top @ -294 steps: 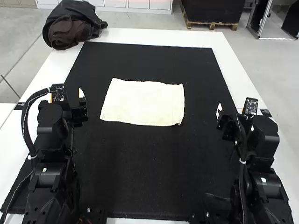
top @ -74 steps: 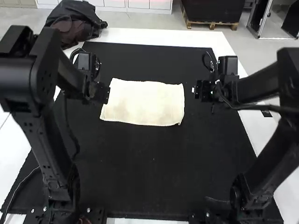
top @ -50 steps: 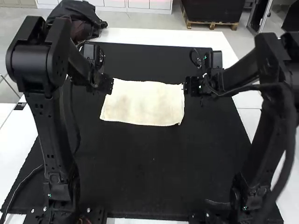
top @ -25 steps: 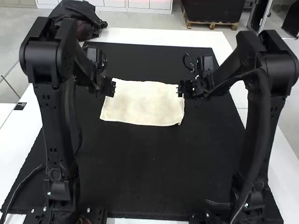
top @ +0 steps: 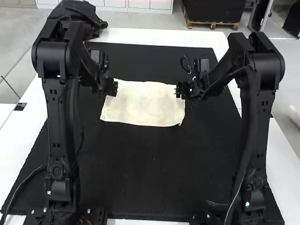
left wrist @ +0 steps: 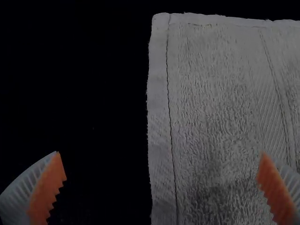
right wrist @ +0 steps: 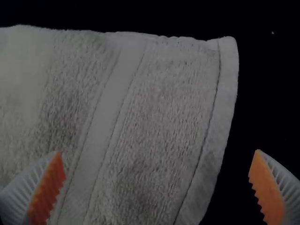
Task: Fold the towel.
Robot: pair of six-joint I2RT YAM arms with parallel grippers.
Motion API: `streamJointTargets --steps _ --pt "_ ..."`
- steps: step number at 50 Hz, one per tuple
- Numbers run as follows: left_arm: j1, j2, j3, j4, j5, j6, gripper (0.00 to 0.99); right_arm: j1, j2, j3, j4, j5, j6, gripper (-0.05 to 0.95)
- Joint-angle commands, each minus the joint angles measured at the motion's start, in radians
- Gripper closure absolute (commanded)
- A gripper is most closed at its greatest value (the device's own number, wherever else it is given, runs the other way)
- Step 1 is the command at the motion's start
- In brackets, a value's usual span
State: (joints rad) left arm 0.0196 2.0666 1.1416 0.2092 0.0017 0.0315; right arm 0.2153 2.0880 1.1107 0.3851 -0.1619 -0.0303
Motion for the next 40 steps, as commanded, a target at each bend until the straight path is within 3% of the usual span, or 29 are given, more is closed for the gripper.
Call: streamJointTargets --steps 1,9,19,29,40 --pt "0.008 0.023 0.052 0.007 0.015 -0.010 0.038 -0.010 0.029 0.052 0.009 -0.019 -0.003 0.00" --pt "0.008 0.059 0.092 -0.002 0.015 -0.013 0.038 -0.008 0.069 0.092 0.008 -0.019 0.000 0.00" --pt "0.008 0.095 0.122 0.002 0.015 -0.053 0.038 -0.005 0.107 0.130 0.006 -0.019 0.000 0.00" --pt "0.008 0.122 0.150 -0.060 0.015 -0.084 0.038 -0.013 0.126 0.146 0.001 -0.019 -0.003 -0.01" --pt "0.005 0.124 0.152 -0.062 0.015 -0.084 0.039 -0.017 0.141 0.146 -0.003 -0.019 0.003 -0.01"
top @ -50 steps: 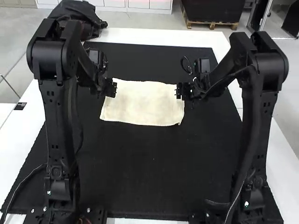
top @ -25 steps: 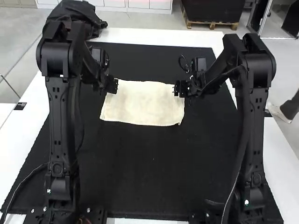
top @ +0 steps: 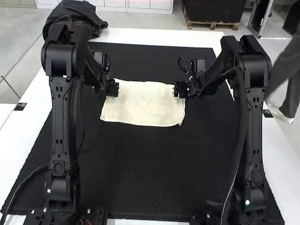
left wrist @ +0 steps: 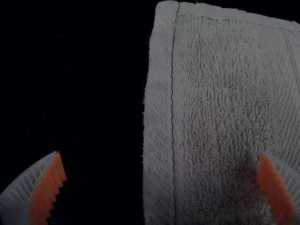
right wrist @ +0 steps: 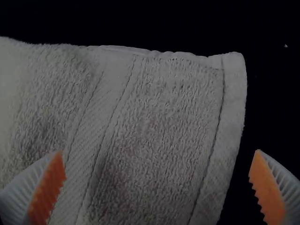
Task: Fold the towel.
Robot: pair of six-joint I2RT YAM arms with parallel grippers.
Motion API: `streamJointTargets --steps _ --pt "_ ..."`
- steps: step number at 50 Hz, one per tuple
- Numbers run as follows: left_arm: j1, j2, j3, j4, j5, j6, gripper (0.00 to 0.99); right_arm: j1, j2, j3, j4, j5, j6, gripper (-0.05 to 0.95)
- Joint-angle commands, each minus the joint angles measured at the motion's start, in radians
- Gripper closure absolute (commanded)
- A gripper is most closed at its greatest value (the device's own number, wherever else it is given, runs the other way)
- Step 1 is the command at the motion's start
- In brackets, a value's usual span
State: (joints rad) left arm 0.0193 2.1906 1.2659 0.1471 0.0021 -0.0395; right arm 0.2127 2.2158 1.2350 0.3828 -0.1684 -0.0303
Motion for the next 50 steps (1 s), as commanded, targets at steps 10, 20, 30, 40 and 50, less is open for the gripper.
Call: streamJointTargets --steps 10,20,30,40,50 --pt "0.005 0.000 0.026 0.000 0.015 -0.011 0.066 -0.016 0.013 0.023 -0.007 -0.028 0.007 -0.01" --pt "0.002 0.000 0.027 0.006 0.010 -0.010 0.064 -0.022 0.027 0.034 -0.004 -0.026 0.003 0.00" --pt "0.001 0.000 0.024 0.014 0.009 -0.010 0.064 -0.030 0.067 0.055 -0.009 -0.026 0.003 0.00" --pt "0.007 0.001 0.020 0.006 0.009 0.000 0.164 -0.042 0.078 0.054 -0.004 -0.039 0.006 0.33" --pt "0.011 0.015 0.007 0.032 -0.013 0.001 0.934 -0.045 0.078 0.055 -0.001 -0.069 -0.010 0.92"
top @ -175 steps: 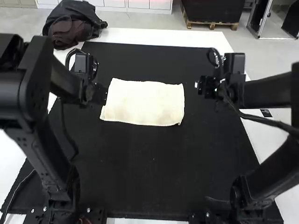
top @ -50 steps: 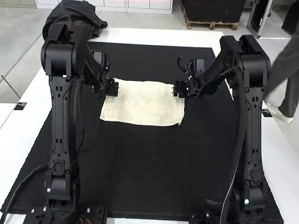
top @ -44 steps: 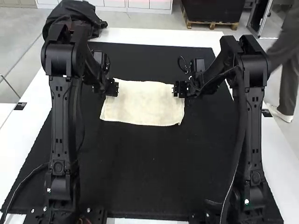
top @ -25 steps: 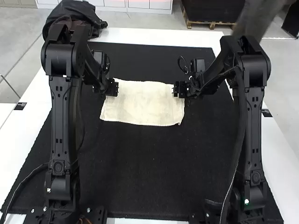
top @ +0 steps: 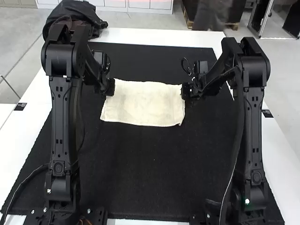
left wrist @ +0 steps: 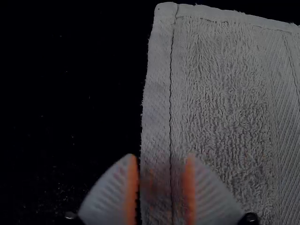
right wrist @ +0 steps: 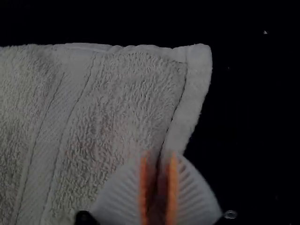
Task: Fold the towel.
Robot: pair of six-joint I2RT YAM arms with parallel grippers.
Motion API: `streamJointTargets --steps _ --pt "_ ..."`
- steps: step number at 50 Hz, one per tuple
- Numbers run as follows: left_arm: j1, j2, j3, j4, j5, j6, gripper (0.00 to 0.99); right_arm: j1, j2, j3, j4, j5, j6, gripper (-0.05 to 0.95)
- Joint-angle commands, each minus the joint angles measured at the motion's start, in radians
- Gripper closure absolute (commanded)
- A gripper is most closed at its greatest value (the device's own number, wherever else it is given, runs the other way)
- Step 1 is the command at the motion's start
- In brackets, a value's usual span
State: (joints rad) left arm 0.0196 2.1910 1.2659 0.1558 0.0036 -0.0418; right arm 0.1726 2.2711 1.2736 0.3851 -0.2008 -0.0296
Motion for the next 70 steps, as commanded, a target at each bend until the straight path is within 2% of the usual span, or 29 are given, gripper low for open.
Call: streamJointTargets --steps 1,8,18,26,28,30,31,34,42,47,51,59,63,65,67,70 --pt "0.011 0.015 0.003 0.031 -0.016 0.005 0.975 -0.005 0.022 0.017 -0.003 -0.038 -0.010 0.92" --pt "0.011 0.015 -0.017 0.067 -0.013 0.010 0.969 -0.010 0.022 0.010 -0.005 -0.045 -0.012 0.92" --pt "0.013 0.007 -0.025 0.099 0.039 0.010 0.969 -0.036 0.015 0.009 -0.003 -0.051 0.008 0.92" --pt "0.020 0.007 -0.023 0.114 0.036 0.006 0.957 -0.039 0.016 0.004 -0.003 -0.074 0.010 0.92" --pt "0.020 0.007 -0.022 0.114 0.033 0.005 0.851 -0.039 0.016 0.001 -0.003 -0.078 0.008 0.92" --pt "0.020 0.009 -0.019 0.114 0.033 0.000 0.603 -0.039 0.016 0.000 -0.003 -0.078 0.008 0.92" --pt "0.020 0.007 -0.017 0.114 0.033 0.000 0.528 -0.039 0.016 -0.002 -0.003 -0.081 0.008 0.92" --pt "0.020 0.007 -0.014 0.111 0.033 -0.001 0.469 -0.038 0.016 -0.003 -0.003 -0.084 0.008 0.92" --pt "0.023 0.012 -0.007 0.116 0.015 -0.001 0.157 -0.036 0.016 -0.003 -0.003 -0.086 0.010 0.92" --pt "0.023 0.021 -0.007 0.123 0.006 0.003 0.138 -0.033 0.018 -0.005 -0.003 -0.088 0.007 0.92" --pt "0.023 0.032 -0.007 0.125 0.006 0.005 0.051 -0.036 0.018 -0.003 -0.002 -0.089 0.008 0.92" --pt "0.023 0.064 -0.003 0.137 0.004 0.010 0.052 -0.036 0.018 -0.002 -0.002 -0.098 0.010 0.92" --pt "0.023 0.067 0.000 0.136 0.004 0.010 0.102 -0.038 0.018 0.000 -0.002 -0.100 0.013 0.92" --pt "0.022 0.069 0.000 0.137 0.004 0.011 0.180 -0.038 0.016 0.003 -0.002 -0.106 0.014 0.92" --pt "0.022 0.073 0.000 0.140 0.004 0.013 0.307 -0.038 0.018 0.004 -0.002 -0.109 0.019 0.92" --pt "0.023 0.078 0.003 0.140 0.006 0.017 0.595 -0.039 0.018 0.006 -0.002 -0.112 0.020 0.92"
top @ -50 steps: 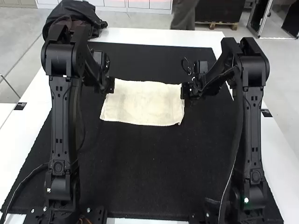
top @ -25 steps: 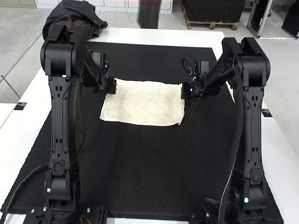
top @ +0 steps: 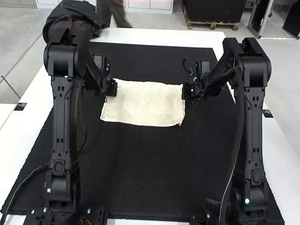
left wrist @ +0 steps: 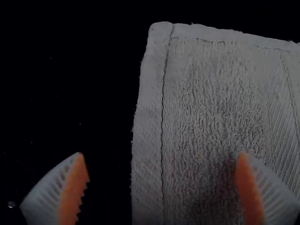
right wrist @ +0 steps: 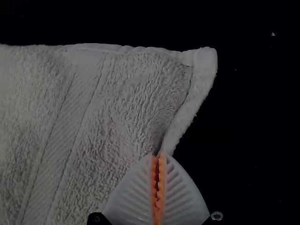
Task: Fold the towel.
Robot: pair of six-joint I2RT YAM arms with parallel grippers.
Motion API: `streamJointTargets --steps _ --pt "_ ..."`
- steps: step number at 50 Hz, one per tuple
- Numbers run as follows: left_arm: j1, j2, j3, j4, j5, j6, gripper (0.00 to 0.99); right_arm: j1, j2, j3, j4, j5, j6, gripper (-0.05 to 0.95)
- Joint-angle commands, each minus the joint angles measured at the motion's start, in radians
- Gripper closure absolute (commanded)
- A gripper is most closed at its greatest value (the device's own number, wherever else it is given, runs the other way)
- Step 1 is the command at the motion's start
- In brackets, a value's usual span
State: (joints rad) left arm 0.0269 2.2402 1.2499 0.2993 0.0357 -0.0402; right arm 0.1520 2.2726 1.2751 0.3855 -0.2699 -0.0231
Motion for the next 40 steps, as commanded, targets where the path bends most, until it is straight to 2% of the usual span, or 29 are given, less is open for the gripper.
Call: streamJointTargets --steps 1,3,14,20,40 --pt "0.016 0.030 0.019 -0.003 -0.028 0.016 0.752 -0.017 0.015 0.004 -0.002 -0.043 0.014 0.92" --pt "0.016 0.030 0.017 0.004 -0.028 0.016 0.975 -0.019 0.016 0.004 -0.002 -0.043 0.014 0.92" --pt "0.018 0.021 0.017 0.012 -0.019 0.023 0.970 -0.022 0.013 0.003 -0.004 -0.046 0.015 0.92" --pt "0.024 -0.002 0.019 0.018 0.009 0.023 0.970 -0.023 0.002 0.000 -0.004 -0.049 0.029 0.92" --pt "0.044 -0.080 0.011 0.009 0.055 0.023 0.970 -0.045 -0.078 -0.019 0.004 -0.072 0.064 0.92"
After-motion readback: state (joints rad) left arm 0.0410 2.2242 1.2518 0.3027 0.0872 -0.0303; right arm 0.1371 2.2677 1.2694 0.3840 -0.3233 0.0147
